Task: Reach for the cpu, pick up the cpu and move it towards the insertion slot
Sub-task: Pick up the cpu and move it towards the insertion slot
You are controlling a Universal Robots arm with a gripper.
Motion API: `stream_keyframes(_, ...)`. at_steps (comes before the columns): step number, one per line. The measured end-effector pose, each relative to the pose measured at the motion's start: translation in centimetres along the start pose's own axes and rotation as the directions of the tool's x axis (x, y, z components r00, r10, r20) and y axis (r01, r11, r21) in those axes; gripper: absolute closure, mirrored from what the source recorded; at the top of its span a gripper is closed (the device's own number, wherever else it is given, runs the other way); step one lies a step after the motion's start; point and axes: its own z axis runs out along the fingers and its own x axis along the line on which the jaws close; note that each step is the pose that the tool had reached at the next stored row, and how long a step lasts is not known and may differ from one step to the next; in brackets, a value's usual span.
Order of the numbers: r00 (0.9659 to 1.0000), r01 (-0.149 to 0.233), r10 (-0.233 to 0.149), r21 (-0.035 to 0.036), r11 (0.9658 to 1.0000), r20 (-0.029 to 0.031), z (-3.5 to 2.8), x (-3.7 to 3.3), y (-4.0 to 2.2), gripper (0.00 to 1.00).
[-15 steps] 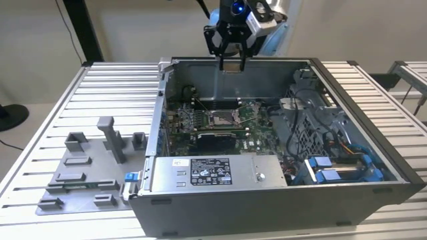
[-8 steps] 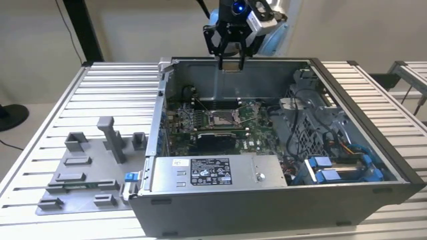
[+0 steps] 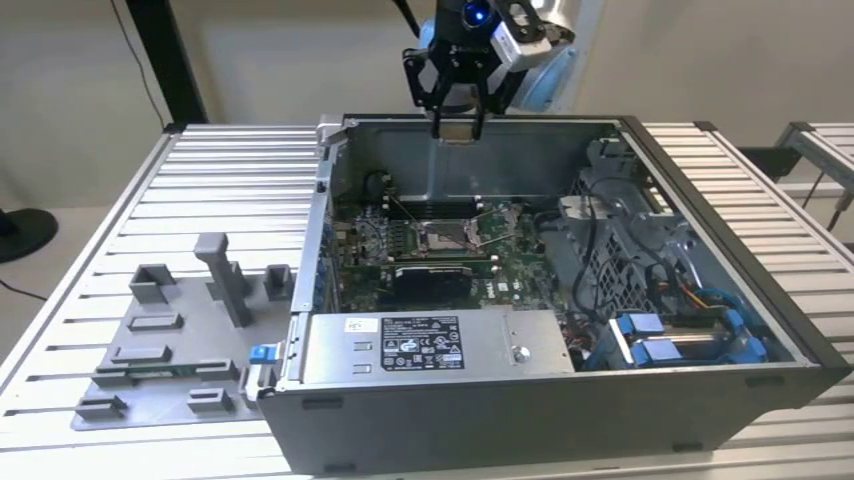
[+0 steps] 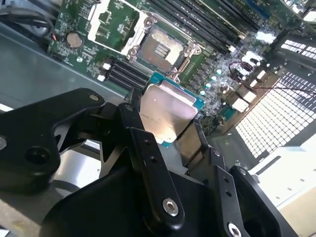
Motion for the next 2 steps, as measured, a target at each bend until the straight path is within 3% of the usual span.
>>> stream_keyframes(2,1.0000,0.000,0.000,0.0000,1.0000,0.0000,0.00,0.00,0.00,1.00)
